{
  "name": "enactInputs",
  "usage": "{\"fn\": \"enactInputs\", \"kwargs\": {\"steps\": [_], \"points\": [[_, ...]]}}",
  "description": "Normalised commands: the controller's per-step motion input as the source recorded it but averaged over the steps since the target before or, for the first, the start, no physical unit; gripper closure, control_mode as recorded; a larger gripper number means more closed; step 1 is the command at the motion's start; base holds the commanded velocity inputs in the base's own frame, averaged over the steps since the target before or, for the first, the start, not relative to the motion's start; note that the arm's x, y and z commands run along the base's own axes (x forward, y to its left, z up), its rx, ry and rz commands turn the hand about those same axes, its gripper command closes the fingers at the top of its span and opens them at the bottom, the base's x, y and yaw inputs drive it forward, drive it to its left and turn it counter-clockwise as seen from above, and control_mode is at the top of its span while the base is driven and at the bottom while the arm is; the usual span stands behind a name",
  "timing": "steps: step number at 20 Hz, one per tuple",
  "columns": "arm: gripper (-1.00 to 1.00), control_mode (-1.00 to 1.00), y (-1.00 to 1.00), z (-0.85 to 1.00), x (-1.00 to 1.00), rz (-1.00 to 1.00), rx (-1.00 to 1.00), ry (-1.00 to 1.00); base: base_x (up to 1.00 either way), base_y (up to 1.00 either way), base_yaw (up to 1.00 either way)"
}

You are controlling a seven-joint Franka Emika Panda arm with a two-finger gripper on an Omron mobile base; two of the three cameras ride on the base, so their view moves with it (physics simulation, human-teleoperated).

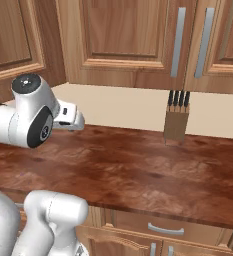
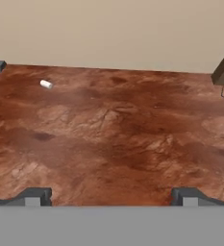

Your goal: Close all open cabinet doors.

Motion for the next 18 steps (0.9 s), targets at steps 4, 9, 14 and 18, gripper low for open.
{"fn": "enactInputs", "kwargs": {"steps": [4, 9, 14, 18], "points": [[-1.00, -1.00, 0.00, 0.25, -0.58, 0.04, 0.00, -0.18, 0.00, 0.00, 0.00], [-1.00, -1.00, 0.00, 0.29, -0.49, 0.06, 0.00, -0.15, 0.00, 0.00, 0.00], [-1.00, -1.00, 0.00, 0.29, -0.48, 0.08, 0.00, -0.17, 0.00, 0.00, 0.00], [-1.00, -1.00, 0.00, 0.42, -0.44, 0.06, 0.00, -0.11, 0.00, 0.00, 0.00]]}}
